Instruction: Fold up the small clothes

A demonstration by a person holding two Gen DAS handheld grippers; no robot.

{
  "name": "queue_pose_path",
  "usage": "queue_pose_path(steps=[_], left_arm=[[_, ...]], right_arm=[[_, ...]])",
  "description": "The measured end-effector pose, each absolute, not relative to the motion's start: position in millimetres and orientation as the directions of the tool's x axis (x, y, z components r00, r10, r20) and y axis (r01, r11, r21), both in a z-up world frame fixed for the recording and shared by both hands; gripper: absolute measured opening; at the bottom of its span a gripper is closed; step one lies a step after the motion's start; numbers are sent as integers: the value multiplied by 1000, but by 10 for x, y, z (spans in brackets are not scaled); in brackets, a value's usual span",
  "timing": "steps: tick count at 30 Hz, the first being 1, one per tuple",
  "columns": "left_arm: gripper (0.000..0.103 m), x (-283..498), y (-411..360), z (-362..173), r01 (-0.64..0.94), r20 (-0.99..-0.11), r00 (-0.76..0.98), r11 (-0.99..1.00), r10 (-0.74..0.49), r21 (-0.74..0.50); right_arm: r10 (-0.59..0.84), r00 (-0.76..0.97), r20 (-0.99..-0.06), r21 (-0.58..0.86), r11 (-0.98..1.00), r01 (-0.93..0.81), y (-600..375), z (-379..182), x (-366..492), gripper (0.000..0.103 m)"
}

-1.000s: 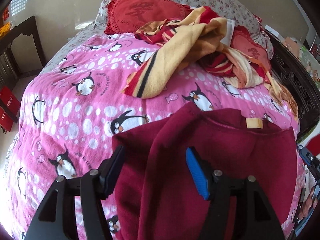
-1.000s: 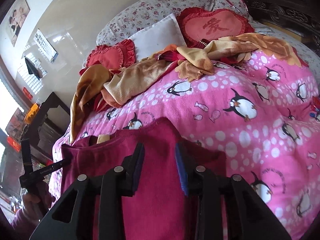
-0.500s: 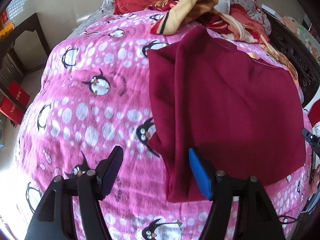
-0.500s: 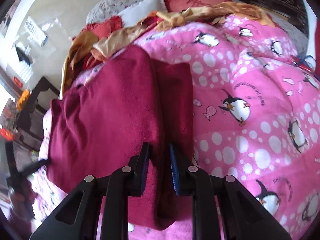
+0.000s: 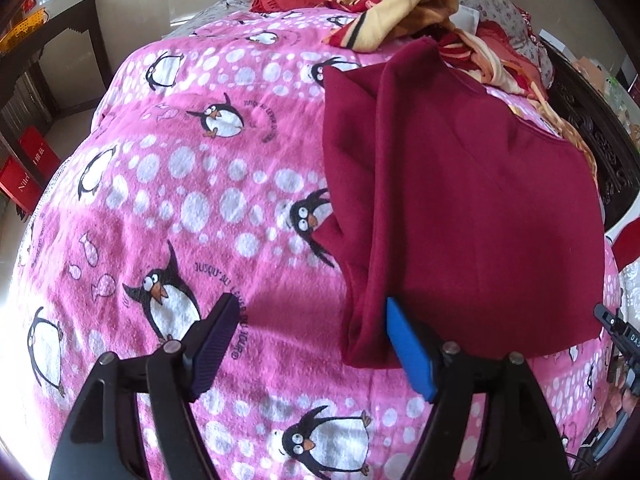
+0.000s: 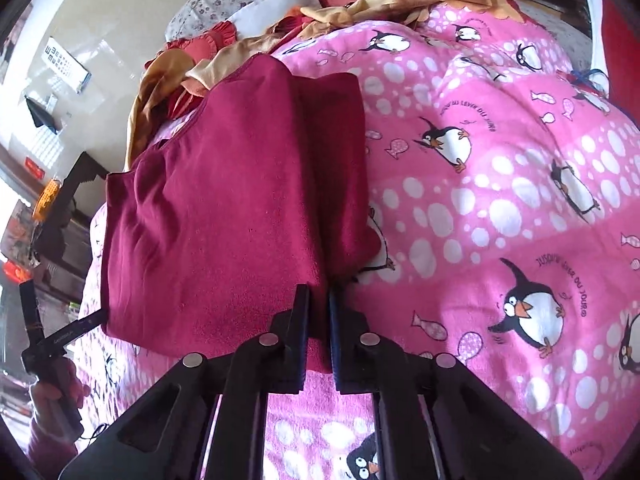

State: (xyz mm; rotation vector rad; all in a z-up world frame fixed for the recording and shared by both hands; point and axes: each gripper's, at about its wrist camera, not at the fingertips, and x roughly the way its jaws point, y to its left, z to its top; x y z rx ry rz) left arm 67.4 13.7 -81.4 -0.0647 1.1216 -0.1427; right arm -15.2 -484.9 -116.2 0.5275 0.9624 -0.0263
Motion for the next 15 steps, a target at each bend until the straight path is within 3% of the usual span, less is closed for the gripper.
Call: queue_pose_path(steps=[4, 7, 11, 15], left_arm=[[78, 647, 170, -815, 82, -890, 430, 988, -150, -127], [78, 649, 172, -817, 85, -889, 431, 988, -154, -129], [79, 655, 175, -835, 77, -888, 430, 986, -164, -145], [81, 650, 213, -855, 65, -885, 430, 984, -180, -168]], right_arm=[[162, 593, -788, 384, 883, 269, -4792, -1031, -206, 0], [138, 641, -755, 404, 868, 289, -4804, -827, -253, 12], [213, 674, -708, 441, 878, 185, -4589, -605, -109, 12], [282, 618, -734, 394, 918, 50, -4072, -580, 317, 12]])
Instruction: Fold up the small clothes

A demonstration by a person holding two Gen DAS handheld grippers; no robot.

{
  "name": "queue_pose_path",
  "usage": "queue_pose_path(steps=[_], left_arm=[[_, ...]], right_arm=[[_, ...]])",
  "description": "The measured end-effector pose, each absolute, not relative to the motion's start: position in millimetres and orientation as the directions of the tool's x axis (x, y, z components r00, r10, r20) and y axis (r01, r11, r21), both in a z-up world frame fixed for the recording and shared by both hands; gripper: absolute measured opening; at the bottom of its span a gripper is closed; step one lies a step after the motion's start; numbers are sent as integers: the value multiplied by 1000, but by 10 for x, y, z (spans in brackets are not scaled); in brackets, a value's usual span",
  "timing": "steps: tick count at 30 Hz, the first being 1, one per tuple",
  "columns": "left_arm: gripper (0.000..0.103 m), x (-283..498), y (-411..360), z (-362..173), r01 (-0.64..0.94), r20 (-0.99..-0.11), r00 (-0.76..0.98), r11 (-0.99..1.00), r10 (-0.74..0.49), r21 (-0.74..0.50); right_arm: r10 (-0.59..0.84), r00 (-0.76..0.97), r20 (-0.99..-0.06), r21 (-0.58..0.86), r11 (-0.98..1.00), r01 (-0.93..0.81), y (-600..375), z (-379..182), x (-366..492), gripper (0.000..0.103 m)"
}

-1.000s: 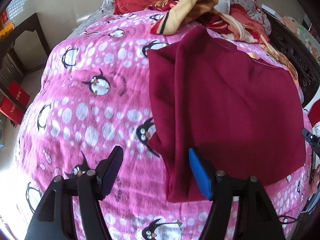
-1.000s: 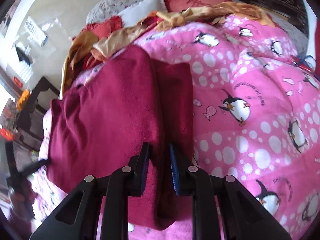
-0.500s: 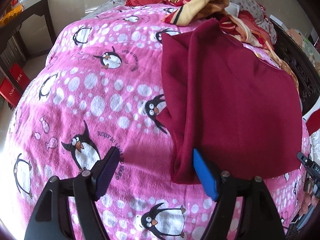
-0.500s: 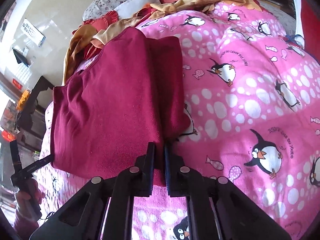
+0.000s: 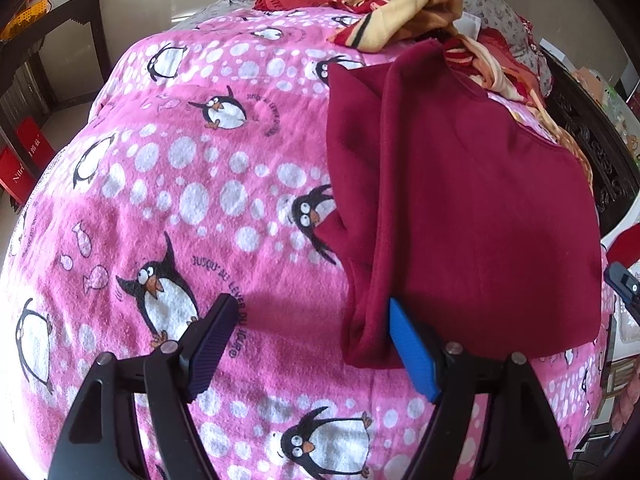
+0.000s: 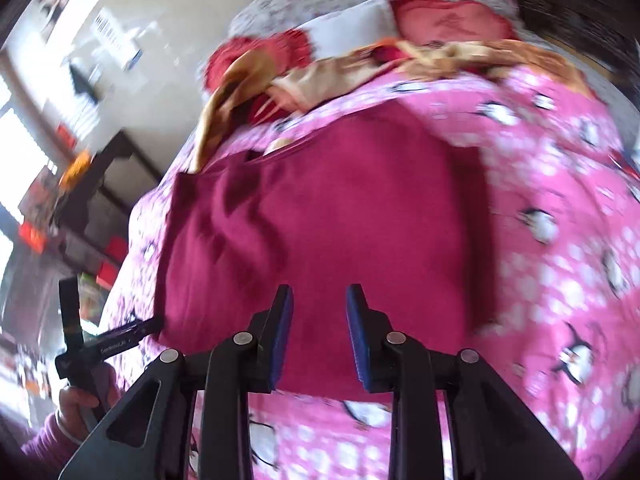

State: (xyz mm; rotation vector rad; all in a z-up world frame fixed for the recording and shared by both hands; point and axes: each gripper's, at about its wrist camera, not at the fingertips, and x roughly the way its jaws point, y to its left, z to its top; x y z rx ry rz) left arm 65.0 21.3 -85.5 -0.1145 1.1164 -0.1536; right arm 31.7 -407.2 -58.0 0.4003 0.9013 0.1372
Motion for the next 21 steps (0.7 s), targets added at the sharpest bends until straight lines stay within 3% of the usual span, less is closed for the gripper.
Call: queue_pose_path(steps=[8, 21], left_arm=[[83, 627, 261, -879, 60, -881, 430, 980, -197, -190], [88, 620, 303, -903, 67, -868, 439, 972, -231, -224]], right_arm=[[348, 533, -771, 309, 937, -164, -3003, -795, 1249, 12], [345, 568, -747, 244, 937, -248, -2106, -833, 2316, 12]])
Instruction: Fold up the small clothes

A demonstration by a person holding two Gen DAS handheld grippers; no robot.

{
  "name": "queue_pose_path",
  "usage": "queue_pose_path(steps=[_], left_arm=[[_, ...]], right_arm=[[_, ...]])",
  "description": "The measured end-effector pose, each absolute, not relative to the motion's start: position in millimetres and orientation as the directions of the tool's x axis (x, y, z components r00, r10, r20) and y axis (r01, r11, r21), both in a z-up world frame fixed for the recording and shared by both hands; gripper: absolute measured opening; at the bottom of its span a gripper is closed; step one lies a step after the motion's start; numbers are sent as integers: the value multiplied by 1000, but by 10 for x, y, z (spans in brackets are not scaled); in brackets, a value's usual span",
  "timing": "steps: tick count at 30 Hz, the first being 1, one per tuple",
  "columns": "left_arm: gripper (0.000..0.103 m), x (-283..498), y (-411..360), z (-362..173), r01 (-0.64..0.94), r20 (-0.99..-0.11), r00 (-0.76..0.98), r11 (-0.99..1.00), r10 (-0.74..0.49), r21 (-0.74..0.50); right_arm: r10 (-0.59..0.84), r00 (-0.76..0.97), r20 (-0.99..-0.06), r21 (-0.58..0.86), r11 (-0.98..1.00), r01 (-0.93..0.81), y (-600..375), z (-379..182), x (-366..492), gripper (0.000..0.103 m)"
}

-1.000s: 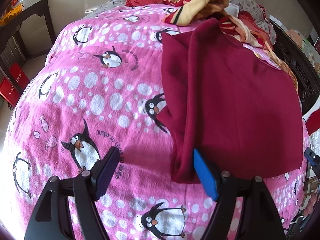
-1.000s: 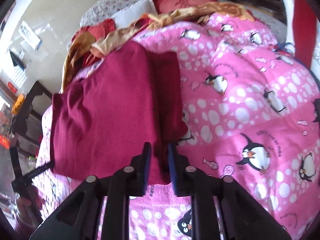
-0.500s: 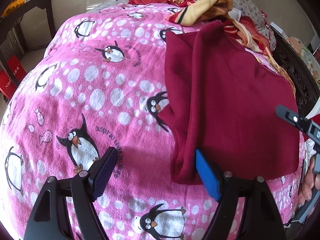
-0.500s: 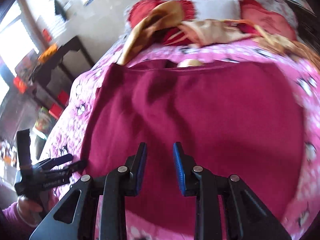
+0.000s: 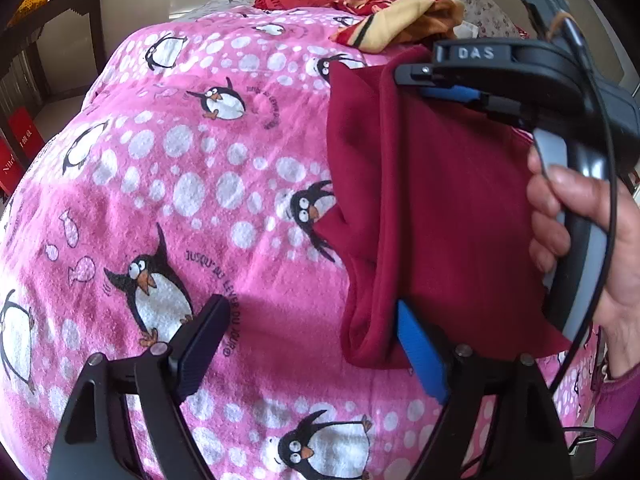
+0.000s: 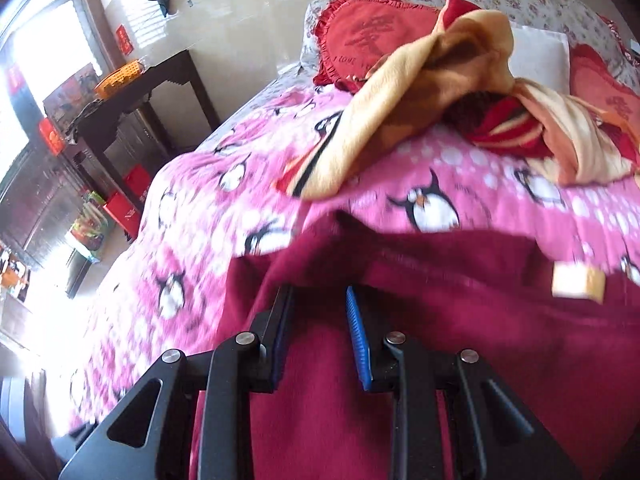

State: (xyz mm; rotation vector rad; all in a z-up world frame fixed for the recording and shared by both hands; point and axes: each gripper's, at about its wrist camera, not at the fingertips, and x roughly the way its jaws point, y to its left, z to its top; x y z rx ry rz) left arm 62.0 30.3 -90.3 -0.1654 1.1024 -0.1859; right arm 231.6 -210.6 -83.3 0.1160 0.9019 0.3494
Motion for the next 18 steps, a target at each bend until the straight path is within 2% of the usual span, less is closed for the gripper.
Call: queue_pose_path(steps=[8, 14, 18], left_arm=[[91, 619, 286, -917, 69, -866, 445, 973, -227, -220], [92, 613, 274, -920, 73, -864, 451, 974, -223, -213], [92, 597, 265, -925, 69, -865, 451, 975, -220, -212]], right_arm=[[294, 547, -784, 190, 952, -240, -1911, -878, 2582, 12], [382, 500, -777, 297, 923, -243, -2064, -736, 2379, 12], [390, 450, -804, 284, 915, -286, -1897, -798, 2248, 16]])
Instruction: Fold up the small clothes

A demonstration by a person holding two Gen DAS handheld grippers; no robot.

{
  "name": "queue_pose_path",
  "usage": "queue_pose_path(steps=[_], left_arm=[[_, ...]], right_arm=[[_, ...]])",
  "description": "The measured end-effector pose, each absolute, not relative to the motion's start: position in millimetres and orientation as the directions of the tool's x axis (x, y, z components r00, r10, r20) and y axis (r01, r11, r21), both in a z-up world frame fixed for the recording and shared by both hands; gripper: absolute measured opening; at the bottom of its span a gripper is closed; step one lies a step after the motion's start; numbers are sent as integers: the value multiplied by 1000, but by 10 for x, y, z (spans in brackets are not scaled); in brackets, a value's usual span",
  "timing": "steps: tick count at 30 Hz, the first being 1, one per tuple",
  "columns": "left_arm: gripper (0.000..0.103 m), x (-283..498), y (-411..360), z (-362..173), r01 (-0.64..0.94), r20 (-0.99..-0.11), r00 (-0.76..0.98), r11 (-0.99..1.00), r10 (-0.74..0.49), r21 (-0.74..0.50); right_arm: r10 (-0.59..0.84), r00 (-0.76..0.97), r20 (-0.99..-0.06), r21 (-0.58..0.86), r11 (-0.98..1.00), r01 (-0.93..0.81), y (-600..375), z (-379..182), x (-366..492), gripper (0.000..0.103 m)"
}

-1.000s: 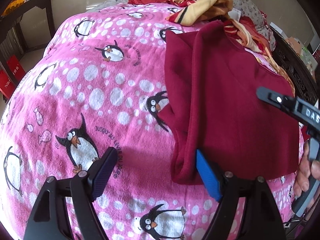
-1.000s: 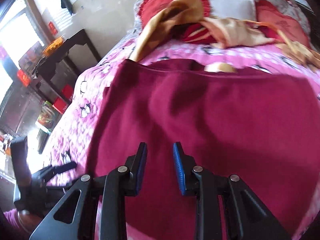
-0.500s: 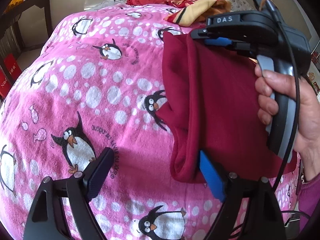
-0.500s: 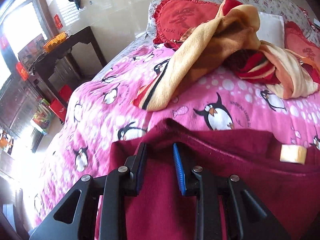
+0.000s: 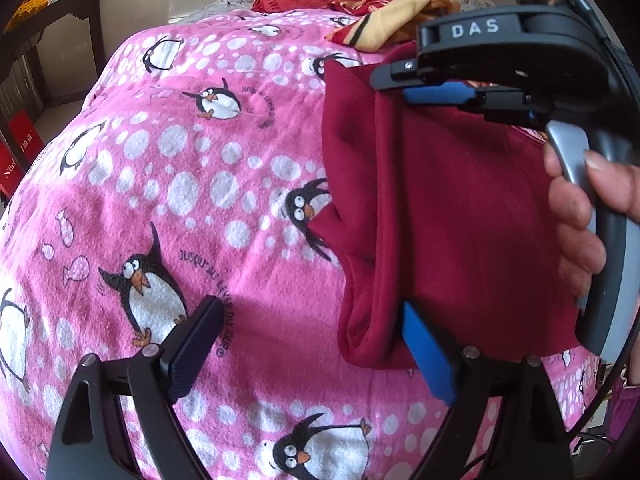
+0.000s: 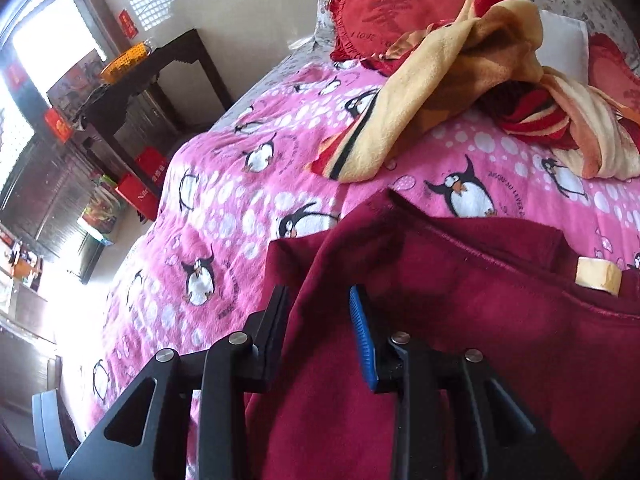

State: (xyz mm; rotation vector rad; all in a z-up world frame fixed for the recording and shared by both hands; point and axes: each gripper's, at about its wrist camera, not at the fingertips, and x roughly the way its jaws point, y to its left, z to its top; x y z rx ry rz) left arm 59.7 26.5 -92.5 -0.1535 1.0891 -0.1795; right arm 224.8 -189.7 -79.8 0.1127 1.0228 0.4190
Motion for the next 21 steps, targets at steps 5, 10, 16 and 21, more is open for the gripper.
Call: queue_pose_path(steps=[5, 10, 16, 21], left_arm=[[92, 563, 288, -917, 71, -865, 445, 972, -231, -223], [93, 544, 316, -915, 66, -864, 448, 972, -231, -225], [93, 563, 304, -920, 67, -865, 444, 971, -234, -228], [93, 572, 292, -919, 64, -865, 447, 973, -228, -224]], right_arm=[[354, 438, -826, 238, 924, -298, -1752, -949, 2270, 0], [365, 455, -813, 236, 919, -316, -1746, -902, 2242, 0], [379, 422, -824, 261, 914, -312, -1743, -998, 2303, 0], [382, 405, -830, 249, 906, -343, -1673, -896, 2259, 21]])
